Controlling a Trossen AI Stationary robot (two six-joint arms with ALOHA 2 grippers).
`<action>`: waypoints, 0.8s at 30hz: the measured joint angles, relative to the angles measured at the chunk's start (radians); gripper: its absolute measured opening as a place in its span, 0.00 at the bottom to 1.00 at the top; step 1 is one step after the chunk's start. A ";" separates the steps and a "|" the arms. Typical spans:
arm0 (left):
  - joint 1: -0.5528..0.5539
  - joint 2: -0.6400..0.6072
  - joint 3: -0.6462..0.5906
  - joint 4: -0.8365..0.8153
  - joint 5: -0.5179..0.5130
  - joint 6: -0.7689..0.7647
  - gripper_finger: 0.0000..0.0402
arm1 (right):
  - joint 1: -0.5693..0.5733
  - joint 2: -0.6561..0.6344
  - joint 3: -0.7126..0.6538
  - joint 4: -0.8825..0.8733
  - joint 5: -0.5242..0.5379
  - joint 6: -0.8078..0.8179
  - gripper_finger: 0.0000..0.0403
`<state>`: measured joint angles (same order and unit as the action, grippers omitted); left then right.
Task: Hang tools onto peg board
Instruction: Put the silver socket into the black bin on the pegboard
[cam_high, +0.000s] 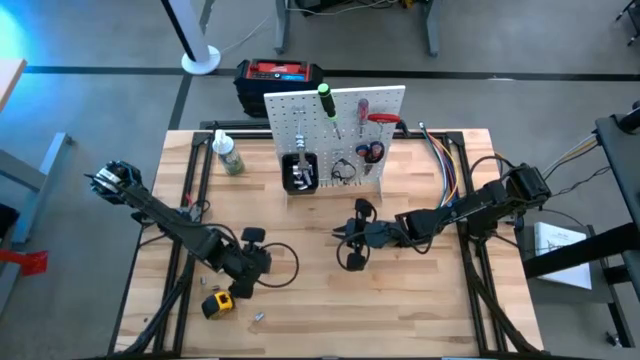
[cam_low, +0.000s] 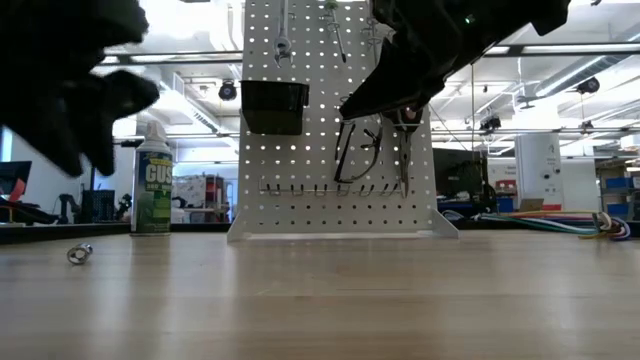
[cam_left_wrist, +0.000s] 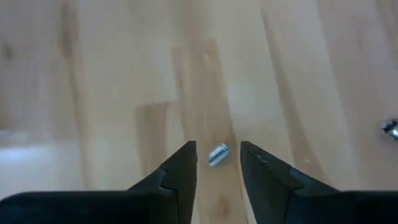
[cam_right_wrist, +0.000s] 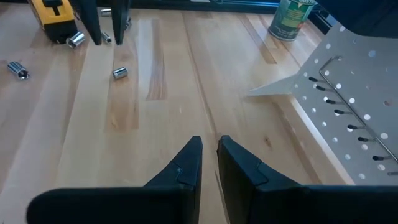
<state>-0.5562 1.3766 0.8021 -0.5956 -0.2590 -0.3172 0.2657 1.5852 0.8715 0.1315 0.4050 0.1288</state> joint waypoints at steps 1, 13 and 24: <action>0.001 0.000 -0.016 0.013 0.008 -0.013 0.28 | 0.000 0.000 0.000 0.000 0.000 0.000 0.09; 0.004 0.000 -0.159 0.197 0.007 0.106 0.27 | -0.005 0.000 0.000 0.002 0.000 0.000 0.09; 0.004 0.049 -0.191 0.274 0.007 0.158 0.27 | -0.005 0.000 0.000 0.003 -0.002 -0.001 0.09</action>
<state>-0.5518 1.4259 0.6113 -0.3212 -0.2516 -0.1593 0.2607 1.5852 0.8715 0.1345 0.4030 0.1277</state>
